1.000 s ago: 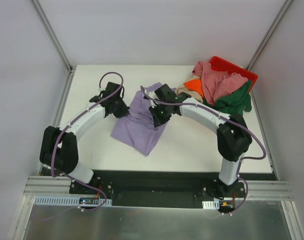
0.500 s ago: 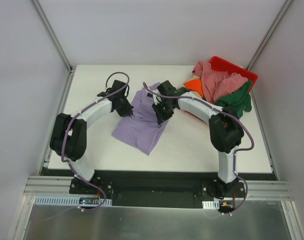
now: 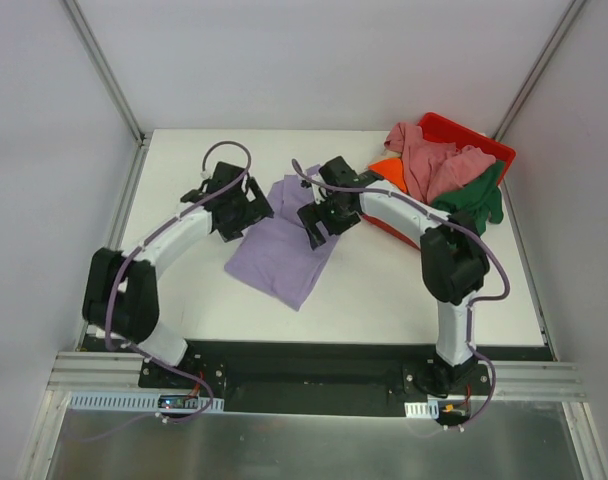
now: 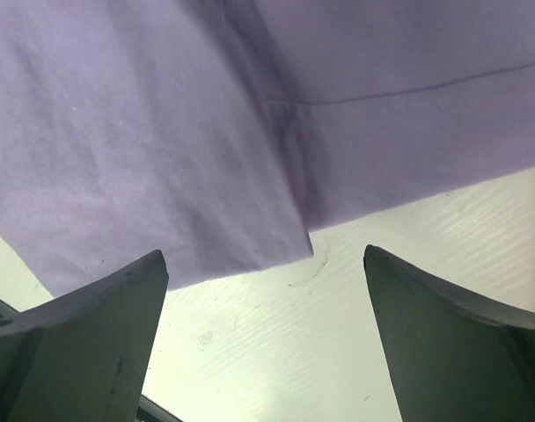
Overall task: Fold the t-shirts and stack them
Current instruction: Fold the folded rectangular tshirt in 1/3 of the way, then grab one side of the 2/3 rectangular tshirt with both arms
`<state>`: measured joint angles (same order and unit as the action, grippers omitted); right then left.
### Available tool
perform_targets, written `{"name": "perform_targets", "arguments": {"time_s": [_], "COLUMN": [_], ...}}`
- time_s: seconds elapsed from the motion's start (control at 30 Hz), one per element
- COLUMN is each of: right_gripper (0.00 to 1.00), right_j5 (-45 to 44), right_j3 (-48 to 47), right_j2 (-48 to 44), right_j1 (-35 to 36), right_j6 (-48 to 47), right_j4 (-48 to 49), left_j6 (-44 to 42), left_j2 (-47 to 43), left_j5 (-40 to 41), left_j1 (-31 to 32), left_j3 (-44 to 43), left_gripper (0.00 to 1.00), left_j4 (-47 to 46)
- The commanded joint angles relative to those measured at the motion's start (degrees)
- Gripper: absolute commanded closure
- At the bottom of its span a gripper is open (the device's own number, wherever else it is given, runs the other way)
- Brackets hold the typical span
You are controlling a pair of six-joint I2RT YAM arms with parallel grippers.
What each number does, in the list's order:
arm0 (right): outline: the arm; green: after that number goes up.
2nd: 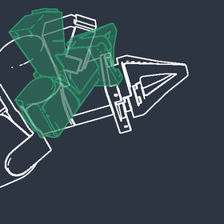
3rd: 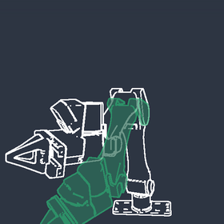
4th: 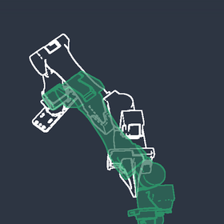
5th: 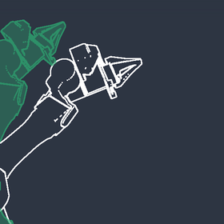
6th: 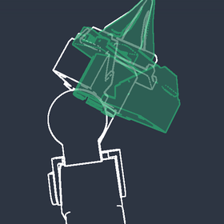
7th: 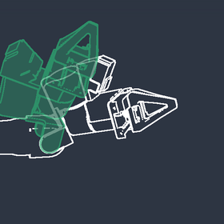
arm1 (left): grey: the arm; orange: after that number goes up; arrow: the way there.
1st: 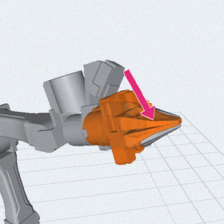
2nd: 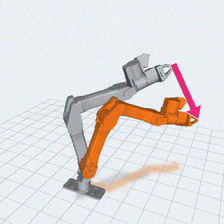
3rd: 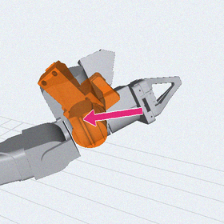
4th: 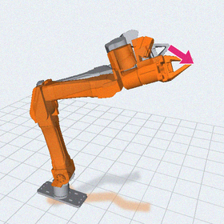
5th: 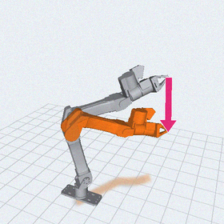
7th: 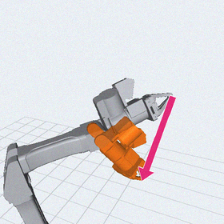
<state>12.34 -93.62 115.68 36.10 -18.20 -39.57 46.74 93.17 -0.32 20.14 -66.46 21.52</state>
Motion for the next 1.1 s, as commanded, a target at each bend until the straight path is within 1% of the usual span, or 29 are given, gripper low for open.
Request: {"name": "perform_targets", "arguments": {"time_s": [0.0,0.1,0.17,0.23,0.27,0.3,0.4,0.43,0.5,0.57,0.67,0.77,0.9,0.97,1.07], "right_gripper": [0.04,0.04,0.04,0.04,0.04,0.04,0.04,0.04,0.03,0.01,0.08,0.09,0.11,0.11,0.12], "right_j5": [0.1,5.1,7.3,7.4,6.7,6.5,6.7,6.3,5.8,3.8,1.6,-2.1,-4.2,-4.9,-5.7], "right_j3": [5.8,14.6,19.1,23.3,25.1,26.0,23.9,22.7,20.3,16.7,12.2,12.2,15.1,16.5,17.4], "right_j2": [-10.7,-16.3,-19.8,-22.6,-23.5,-23.9,-21.0,-19.4,-15.9,-12.1,-7.6,-6.5,-7.2,-7.4,-6.4], "right_j1": [0.7,2.8,5.1,9.7,13.5,15.9,21.6,22.7,24.3,25.4,26.5,27.6,27.7,27.8,28.8], "right_j6": [3.7,6.8,6.7,2.6,0.4,-1.0,-4.0,-4.0,-4.0,-3.6,-3.0,-2.6,-2.0,-2.3,-3.1], "right_j4": [5.4,12.3,15.9,19.5,21.3,22.9,21.1,20.3,18.5,15.2,9.6,8.6,8.1,7.8,8.2], "left_j6": [-0.5,0.3,0.1,0.3,0.3,0.0,-0.6,-0.5,-0.5,-0.4,-0.2,-0.8,-1.4,-1.2,-1.5], "left_j2": [-13.1,-19.8,-22.1,-23.1,-22.9,-22.8,-21.0,-20.0,-18.1,-16.2,-13.5,-11.5,-8.5,-7.2,-5.2], "left_j5": [4.3,4.2,2.4,-1.3,-3.2,-4.2,-4.6,-5.1,-6.7,-6.5,-6.1,-5.1,-5.0,-4.7,-4.5], "left_j1": [-0.5,-1.7,-3.1,-5.4,-6.7,-7.5,-8.3,-8.4,-8.4,-8.4,-8.4,-8.4,-8.8,-9.0,-9.4], "left_j3": [8.1,15.9,20.4,23.8,25.0,25.6,25.9,25.7,25.2,24.6,23.3,22.9,22.2,21.7,21.3], "left_gripper": [0.01,0.01,0.01,0.01,0.01,0.05,0.16,0.18,0.25,0.32,0.41,0.46,0.56,0.59,0.70], "left_j4": [0.4,0.4,0.4,0.2,0.3,0.3,0.0,-0.2,-1.4,-1.7,-2.1,-2.4,-2.4,-2.4,-2.4]}}
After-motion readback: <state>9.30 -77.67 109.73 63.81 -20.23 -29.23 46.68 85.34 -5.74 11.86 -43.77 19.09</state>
